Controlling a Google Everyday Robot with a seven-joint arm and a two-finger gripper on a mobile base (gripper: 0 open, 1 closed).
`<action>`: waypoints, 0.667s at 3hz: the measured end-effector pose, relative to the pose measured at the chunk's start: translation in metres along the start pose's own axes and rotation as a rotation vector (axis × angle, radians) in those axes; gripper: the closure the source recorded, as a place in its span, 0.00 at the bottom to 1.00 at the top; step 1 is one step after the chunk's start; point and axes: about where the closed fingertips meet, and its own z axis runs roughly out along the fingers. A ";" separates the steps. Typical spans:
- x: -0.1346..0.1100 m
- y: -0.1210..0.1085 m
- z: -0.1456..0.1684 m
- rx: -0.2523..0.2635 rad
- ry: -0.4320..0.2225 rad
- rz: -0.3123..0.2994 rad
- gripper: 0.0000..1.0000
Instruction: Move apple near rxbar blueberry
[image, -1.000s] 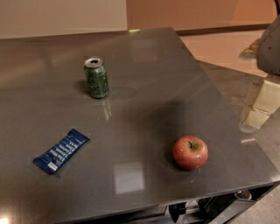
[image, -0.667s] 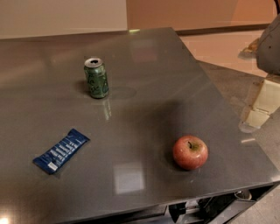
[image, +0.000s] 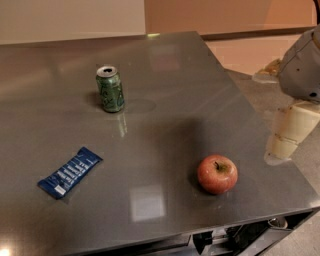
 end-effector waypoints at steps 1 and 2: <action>-0.011 0.018 0.024 -0.061 -0.042 -0.071 0.00; -0.022 0.035 0.049 -0.103 -0.050 -0.148 0.00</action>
Offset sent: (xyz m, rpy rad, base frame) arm -0.0326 0.0596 -0.0805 0.0230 0.0988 0.2860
